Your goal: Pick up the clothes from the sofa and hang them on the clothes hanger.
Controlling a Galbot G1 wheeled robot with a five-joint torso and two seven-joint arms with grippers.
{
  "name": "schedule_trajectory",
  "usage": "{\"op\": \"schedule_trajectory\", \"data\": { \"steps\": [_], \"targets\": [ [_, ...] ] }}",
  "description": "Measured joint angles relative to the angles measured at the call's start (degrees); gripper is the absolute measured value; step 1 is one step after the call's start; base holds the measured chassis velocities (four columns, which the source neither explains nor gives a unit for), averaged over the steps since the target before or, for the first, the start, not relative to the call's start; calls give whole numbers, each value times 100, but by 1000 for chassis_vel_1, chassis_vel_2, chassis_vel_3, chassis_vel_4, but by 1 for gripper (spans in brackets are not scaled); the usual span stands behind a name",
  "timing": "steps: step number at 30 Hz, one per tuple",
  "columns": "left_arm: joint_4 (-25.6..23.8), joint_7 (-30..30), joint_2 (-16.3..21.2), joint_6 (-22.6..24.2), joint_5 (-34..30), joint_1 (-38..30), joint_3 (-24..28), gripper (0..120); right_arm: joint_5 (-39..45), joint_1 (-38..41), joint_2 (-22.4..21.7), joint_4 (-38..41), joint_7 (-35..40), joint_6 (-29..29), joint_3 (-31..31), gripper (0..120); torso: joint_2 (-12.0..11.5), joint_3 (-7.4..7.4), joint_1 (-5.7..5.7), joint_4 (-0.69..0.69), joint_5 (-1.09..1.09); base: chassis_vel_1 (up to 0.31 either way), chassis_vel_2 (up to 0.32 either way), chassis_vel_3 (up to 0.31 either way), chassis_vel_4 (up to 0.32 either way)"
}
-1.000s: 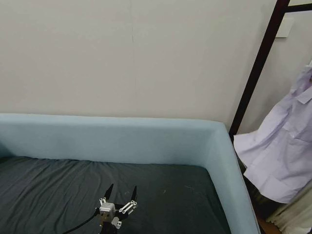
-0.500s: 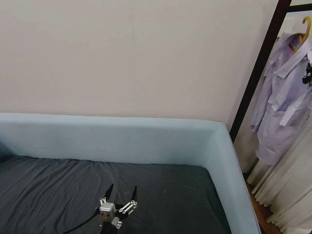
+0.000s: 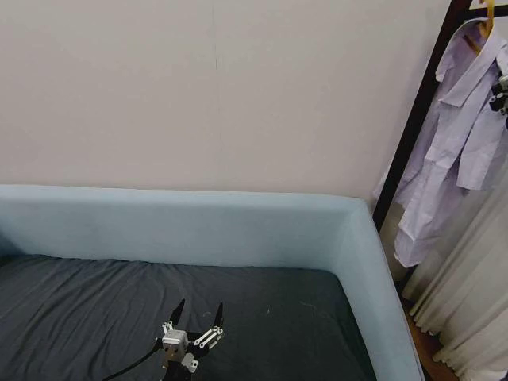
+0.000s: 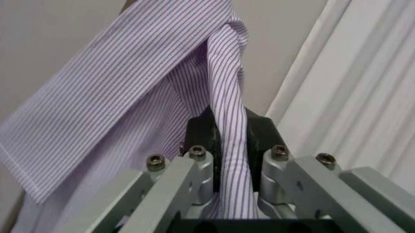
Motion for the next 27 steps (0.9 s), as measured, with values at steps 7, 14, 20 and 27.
{"op": "schedule_trajectory", "data": {
  "steps": [7,14,20,27],
  "targets": [
    [0,0,0,0,0,0,0,100,1163,155,74,749,873,-1197,19,7,1,-1,-1,0,-3,0,0,0,0],
    [0,0,0,0,0,0,0,100,2087,474,265,1065,1458,-1786,-139,7,1,-1,-1,-1,-2,0,0,0,0],
    [0,0,0,-1,0,0,0,100,2802,868,599,823,2165,-2119,-264,7,1,-1,-1,2,-2,0,0,0,0],
    [0,0,0,-1,-1,0,0,100,3343,1214,881,493,2788,-2306,-311,7,1,0,0,1,-2,0,0,0,0]
  ]
}}
